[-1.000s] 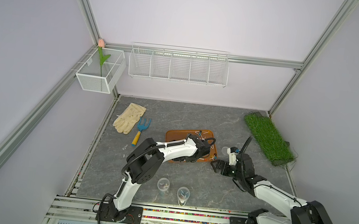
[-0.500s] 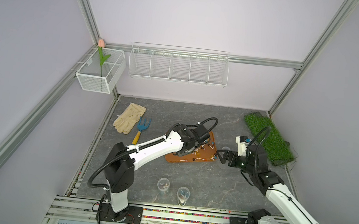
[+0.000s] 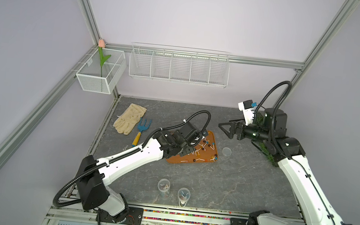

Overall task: Pour the candies out of the jar
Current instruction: Place the jar at the center of the board.

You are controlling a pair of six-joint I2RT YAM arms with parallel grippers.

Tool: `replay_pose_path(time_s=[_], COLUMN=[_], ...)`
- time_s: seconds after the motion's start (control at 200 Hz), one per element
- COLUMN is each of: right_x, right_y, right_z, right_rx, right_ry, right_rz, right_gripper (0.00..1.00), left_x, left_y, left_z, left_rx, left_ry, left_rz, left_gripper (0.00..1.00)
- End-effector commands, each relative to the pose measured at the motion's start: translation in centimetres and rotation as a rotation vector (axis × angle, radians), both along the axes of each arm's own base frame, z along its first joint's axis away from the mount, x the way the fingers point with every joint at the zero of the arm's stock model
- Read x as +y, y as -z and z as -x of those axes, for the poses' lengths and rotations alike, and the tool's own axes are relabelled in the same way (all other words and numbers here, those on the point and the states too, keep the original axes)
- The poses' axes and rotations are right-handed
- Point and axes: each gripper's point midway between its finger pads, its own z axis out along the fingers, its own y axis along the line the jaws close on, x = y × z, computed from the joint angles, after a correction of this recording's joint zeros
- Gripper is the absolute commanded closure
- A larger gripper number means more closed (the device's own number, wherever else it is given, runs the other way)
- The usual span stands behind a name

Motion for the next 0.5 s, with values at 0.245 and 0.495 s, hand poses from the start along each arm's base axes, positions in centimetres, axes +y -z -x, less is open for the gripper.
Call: replay_pose_path(time_s=[0.245,0.495], right_x=[2.7,4.1], right_y=[0.5,3.1], right_z=[0.9,1.0], right_rx=[0.134,0.205], right_ry=[-0.195,-0.252], right_rz=[-0.026,0.025], right_gripper=[0.35,0.45], left_x=[-2.2,-2.7], left_y=[-3.4,-3.7], left_z=[0.4,0.9], left_rx=[-0.069,-0.075], left_ry=[0.131,0.171], left_rz=[0.218,0.257], left_gripper=[0.53,0.52])
